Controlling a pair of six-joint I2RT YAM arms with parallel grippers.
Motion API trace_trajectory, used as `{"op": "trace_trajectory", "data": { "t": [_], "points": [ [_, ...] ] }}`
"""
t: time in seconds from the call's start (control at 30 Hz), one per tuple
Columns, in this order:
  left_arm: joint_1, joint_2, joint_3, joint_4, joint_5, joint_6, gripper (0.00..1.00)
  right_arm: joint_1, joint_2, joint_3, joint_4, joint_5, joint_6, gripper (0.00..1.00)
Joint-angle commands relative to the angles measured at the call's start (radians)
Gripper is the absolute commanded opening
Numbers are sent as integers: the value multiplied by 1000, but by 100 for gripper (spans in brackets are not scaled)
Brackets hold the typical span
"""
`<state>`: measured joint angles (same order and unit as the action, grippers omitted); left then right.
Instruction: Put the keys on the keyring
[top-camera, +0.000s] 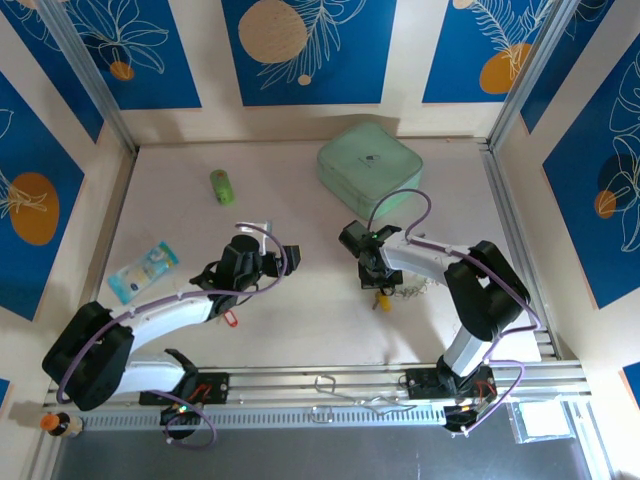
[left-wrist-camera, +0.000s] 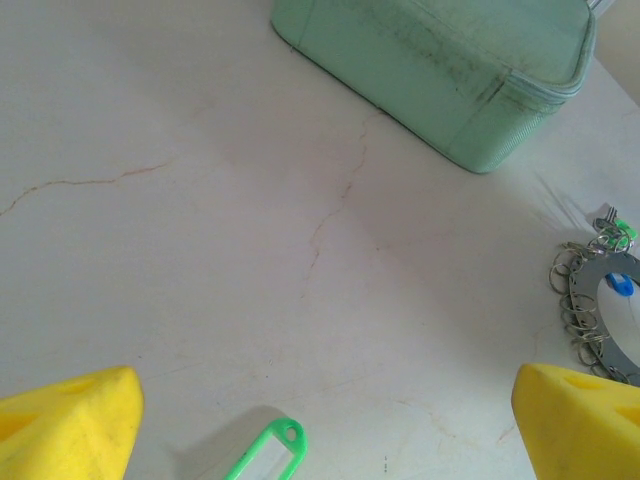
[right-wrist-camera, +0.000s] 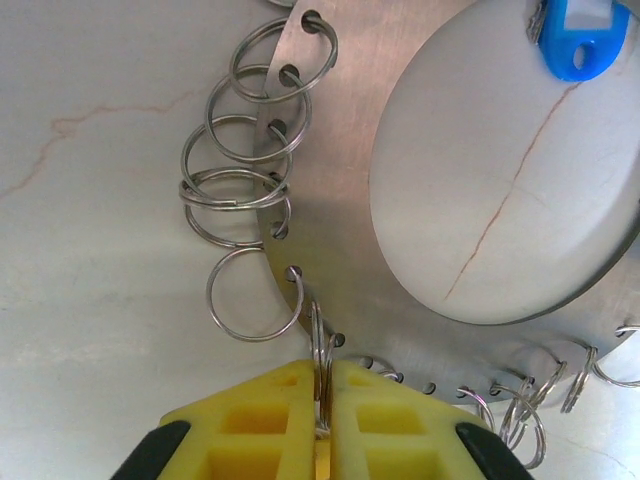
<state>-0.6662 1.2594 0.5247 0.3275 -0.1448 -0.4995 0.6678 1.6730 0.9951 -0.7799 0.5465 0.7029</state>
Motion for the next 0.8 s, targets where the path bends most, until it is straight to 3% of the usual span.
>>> {"op": "trace_trajectory", "data": {
  "t": [0.0, 0.3, 0.6, 0.77],
  "points": [
    [-10, -26, -13, -1, -21, -16, 94, 11, -4, 19, -30, 13, -15, 9],
    [-13, -47, -21, -14, -24, -24, 94, 129, -32, 27, 24, -44, -112, 0],
    [-16, -59, -25, -28, -33, -26, 94, 268, -41, 45, 48, -102, -170, 0],
    [-16, -49, -19, -21, -32, -25, 94, 282, -71, -1, 82, -194, -198, 0]
  ]
}}
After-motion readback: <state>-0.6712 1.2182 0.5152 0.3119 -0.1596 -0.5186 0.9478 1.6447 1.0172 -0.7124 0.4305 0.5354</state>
